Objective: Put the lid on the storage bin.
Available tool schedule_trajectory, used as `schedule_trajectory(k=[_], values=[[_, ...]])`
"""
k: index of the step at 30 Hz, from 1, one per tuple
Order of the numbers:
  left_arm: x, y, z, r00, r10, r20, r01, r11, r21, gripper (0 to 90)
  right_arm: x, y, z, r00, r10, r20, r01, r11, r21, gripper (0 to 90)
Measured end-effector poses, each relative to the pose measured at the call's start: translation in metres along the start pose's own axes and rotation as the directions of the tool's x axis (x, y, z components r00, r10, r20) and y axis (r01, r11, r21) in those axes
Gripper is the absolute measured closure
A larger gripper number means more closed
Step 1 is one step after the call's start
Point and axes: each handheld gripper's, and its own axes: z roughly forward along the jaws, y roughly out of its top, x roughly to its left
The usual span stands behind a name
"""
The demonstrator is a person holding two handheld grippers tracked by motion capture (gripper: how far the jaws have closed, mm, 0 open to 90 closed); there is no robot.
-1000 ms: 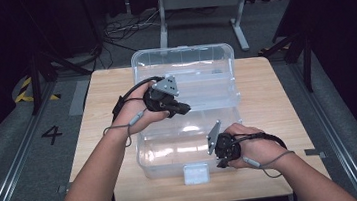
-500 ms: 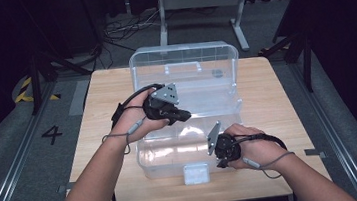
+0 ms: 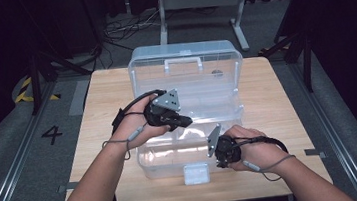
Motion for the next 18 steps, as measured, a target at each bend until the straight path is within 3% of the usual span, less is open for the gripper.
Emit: schedule_trajectory(k=[18], values=[[-0.0092,-0.0026,0.0038,0.9995,0.009,0.030,-0.009,0.9999,0.014,88.4,0.0002,0.0008,-0.0002,1.0000,0.000,0.007,0.000,1.000,0.003,82.6]])
